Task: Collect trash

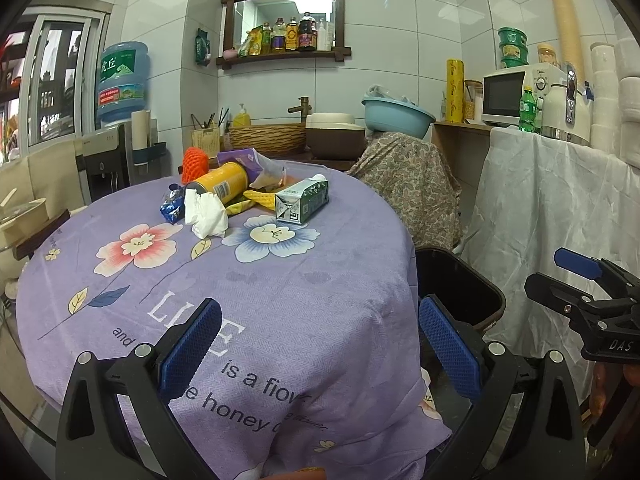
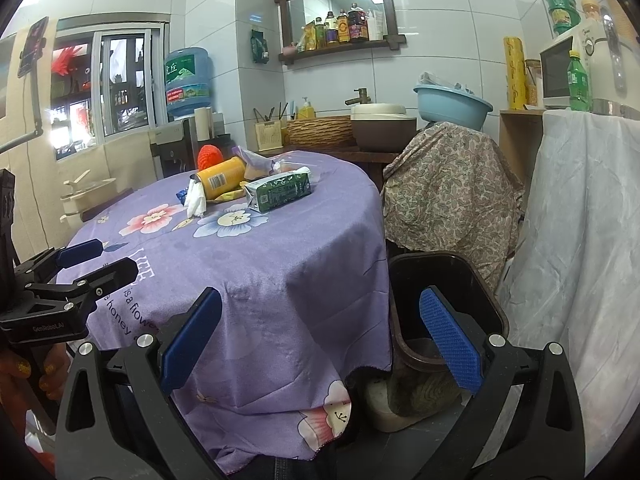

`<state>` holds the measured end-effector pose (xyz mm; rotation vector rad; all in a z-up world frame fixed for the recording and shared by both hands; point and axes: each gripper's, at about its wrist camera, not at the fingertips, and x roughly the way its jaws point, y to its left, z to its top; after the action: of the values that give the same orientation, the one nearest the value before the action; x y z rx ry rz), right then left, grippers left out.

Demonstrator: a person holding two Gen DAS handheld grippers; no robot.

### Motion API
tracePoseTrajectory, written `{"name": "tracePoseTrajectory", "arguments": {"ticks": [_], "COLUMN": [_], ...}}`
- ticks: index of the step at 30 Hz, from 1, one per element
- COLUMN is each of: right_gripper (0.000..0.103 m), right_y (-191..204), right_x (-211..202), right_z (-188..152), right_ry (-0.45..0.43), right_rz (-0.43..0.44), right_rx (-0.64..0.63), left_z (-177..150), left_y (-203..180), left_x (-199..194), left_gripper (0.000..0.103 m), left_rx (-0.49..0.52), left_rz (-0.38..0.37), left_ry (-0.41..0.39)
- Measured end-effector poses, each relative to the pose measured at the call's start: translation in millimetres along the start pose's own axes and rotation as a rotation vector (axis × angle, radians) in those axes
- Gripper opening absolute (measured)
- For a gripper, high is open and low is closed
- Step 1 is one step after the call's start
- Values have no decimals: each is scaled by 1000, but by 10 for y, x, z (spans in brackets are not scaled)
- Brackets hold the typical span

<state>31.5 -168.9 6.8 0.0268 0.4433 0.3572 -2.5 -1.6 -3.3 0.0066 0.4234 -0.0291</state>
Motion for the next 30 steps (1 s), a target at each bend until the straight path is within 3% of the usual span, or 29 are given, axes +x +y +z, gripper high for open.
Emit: {"name": "tracePoseTrajectory", "arguments": {"ticks": [25, 30], "right_gripper": [98, 98], "right_y": [14, 36], "right_x": [39, 219], "right_z": [-28, -80], "right_ry": [14, 79], "right_rz": [-1, -1], "right_rx": [3, -12], "left_z": [-30, -45], "left_y": [-55, -33], "left_x": [8, 147], "left_gripper": [98, 98], "left_rx": [1, 22], "left_rz": [-8, -39], "left_ry": [10, 73]}}
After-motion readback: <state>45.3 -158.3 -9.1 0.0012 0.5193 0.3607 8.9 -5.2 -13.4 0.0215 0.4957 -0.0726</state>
